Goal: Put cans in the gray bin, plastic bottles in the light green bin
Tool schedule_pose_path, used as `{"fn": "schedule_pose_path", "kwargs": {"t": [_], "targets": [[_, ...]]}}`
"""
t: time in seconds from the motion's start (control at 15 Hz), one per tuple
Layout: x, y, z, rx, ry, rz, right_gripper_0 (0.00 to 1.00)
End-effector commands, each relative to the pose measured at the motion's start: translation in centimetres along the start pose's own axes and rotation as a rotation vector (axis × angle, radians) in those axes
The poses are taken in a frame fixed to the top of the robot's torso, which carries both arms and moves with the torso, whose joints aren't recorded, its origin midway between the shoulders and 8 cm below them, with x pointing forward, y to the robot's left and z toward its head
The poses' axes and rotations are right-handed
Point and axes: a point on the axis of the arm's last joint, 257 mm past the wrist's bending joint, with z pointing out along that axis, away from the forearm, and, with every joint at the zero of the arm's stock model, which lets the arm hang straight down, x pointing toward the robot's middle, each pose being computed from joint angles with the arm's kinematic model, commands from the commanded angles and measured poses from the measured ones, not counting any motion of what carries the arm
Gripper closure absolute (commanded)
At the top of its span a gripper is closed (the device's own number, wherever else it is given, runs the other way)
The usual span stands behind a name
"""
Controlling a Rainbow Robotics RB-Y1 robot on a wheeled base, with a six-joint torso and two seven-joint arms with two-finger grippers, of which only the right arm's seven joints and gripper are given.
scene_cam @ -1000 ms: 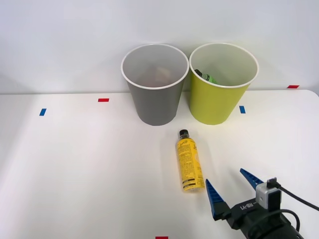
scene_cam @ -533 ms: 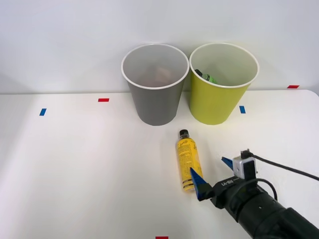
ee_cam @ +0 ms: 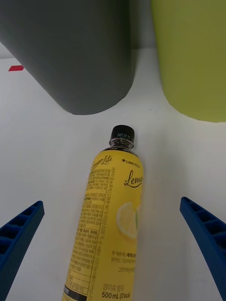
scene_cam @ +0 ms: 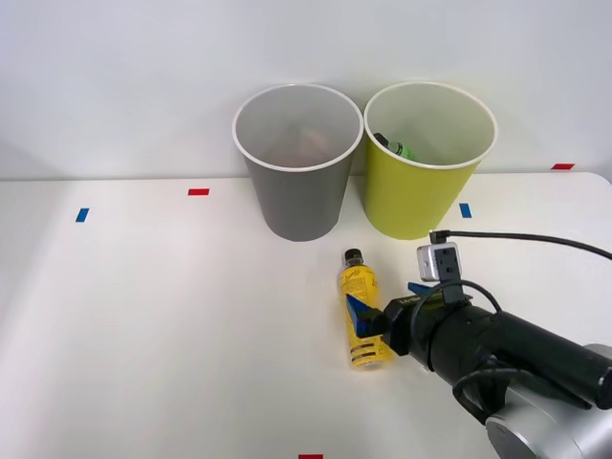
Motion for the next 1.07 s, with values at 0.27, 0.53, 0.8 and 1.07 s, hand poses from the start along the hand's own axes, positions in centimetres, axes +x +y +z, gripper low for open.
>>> {"fn": "schedule_pose_path", "kwargs": {"t": [0.27,0.53,0.8,1.07], "targets": [[2.0,0.7,0.2,0.022,0.087,0.027,0.00],[2.0,1.5,0.5,0.038,0.155,0.043,0.00],[1.5,2.2,0.4,0.043,0.232,0.033,0.00],[0.8,1.9,1.4,0.127,0.318,0.020,0.00]]}}
